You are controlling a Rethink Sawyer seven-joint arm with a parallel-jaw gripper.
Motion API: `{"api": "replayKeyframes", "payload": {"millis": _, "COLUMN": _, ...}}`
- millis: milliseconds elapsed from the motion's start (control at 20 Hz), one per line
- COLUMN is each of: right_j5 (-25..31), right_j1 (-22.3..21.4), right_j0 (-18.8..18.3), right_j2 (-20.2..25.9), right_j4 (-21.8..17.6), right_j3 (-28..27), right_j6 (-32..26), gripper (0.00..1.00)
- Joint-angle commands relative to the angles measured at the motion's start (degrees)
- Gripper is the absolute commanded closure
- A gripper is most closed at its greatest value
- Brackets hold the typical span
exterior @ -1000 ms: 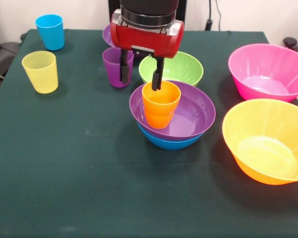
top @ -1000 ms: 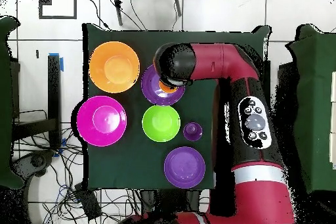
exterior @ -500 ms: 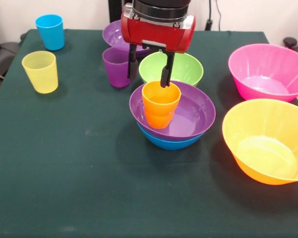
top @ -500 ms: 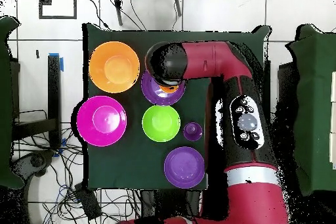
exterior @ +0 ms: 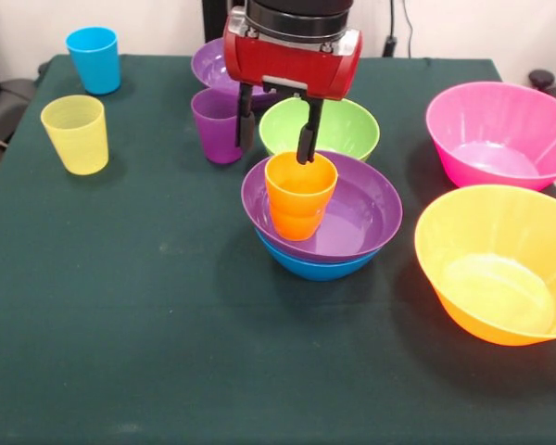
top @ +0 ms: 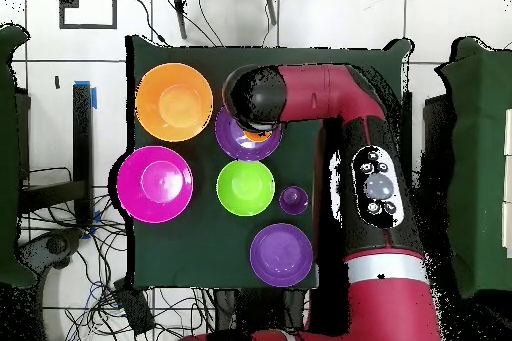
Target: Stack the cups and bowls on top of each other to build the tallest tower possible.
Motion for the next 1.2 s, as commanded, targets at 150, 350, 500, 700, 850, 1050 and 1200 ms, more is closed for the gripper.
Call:
{"api": "replayKeyframes", "payload": {"millis": 150, "right_j5": -3.1, "right_j1": 2.4, "right_j0": -0.8, "right_j2": 3.4, "right_j4": -4.1, "right_j3": 4.9, "right_j6": -9.7, "gripper": 0.00}}
{"api": "replayKeyframes", "payload": {"millis": 350, "right_j5": -3.4, "right_j1": 1.3, "right_j0": -1.3, "right_j2": 3.7, "right_j4": -3.6, "right_j3": 6.3, "right_j6": -10.2, "gripper": 0.00}}
{"api": "replayKeyframes", "payload": {"millis": 500, "right_j5": -0.5, "right_j1": -1.7, "right_j0": -2.3, "right_j2": 4.3, "right_j4": -2.1, "right_j3": 8.4, "right_j6": -11.7, "gripper": 0.00}}
{"api": "replayKeyframes", "payload": {"millis": 700, "right_j5": 2.0, "right_j1": -6.4, "right_j0": -4.9, "right_j2": 5.9, "right_j4": -0.1, "right_j3": 12.4, "right_j6": -14.7, "gripper": 0.00}}
{"api": "replayKeyframes", "payload": {"millis": 850, "right_j5": 0.8, "right_j1": -8.0, "right_j0": -6.9, "right_j2": 7.1, "right_j4": -0.3, "right_j3": 15.4, "right_j6": -16.2, "gripper": 0.00}}
{"api": "replayKeyframes", "payload": {"millis": 1050, "right_j5": -2.7, "right_j1": -9.7, "right_j0": -10.1, "right_j2": 9.1, "right_j4": -0.9, "right_j3": 20.9, "right_j6": -16.0, "gripper": 0.00}}
{"api": "replayKeyframes", "payload": {"millis": 1200, "right_j5": -3.9, "right_j1": -9.4, "right_j0": -11.6, "right_j2": 10.6, "right_j4": -2.0, "right_j3": 21.9, "right_j6": -15.7, "gripper": 0.00}}
